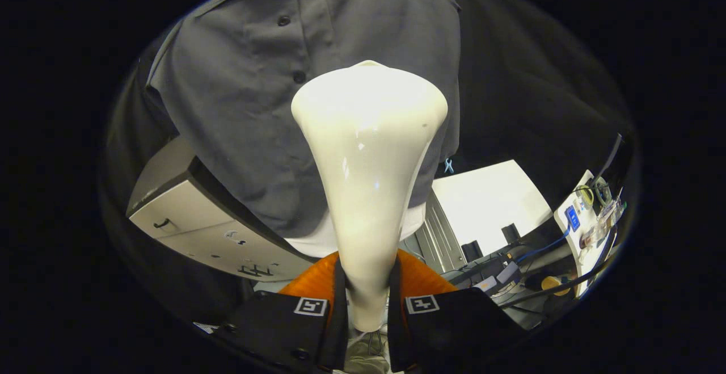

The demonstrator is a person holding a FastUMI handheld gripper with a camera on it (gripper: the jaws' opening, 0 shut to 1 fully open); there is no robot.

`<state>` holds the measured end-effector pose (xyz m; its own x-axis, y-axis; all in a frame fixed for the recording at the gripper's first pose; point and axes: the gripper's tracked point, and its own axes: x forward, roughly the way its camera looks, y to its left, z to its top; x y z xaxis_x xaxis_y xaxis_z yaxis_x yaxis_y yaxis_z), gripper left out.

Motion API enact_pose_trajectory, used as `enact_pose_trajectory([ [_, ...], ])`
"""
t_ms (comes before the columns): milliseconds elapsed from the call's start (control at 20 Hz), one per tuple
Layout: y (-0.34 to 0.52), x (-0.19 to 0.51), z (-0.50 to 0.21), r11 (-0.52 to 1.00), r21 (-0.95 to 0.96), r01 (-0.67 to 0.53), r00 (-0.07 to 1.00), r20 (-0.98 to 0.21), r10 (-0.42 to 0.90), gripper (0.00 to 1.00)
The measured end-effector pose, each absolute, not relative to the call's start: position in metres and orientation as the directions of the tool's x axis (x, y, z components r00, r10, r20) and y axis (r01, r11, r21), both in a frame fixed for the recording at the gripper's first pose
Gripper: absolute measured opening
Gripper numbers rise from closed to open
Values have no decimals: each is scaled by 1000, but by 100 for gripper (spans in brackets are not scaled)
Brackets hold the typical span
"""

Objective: Iron the clothes twice with a garment steamer, once on the left side and once on the right side.

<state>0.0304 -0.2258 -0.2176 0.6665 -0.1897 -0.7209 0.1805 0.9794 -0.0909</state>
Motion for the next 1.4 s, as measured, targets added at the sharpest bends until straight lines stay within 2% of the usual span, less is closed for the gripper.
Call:
enact_pose_trajectory([
  [250,-166,38,-155,986,-99,134,766,-621,-166,36],
  [650,-89,40,-34,986,-138,93,909,-392,-141,36],
  [1150,-26,21,68,984,-163,69,986,-137,-92,36],
  [1400,-16,13,71,983,-173,56,989,-125,-78,36],
])
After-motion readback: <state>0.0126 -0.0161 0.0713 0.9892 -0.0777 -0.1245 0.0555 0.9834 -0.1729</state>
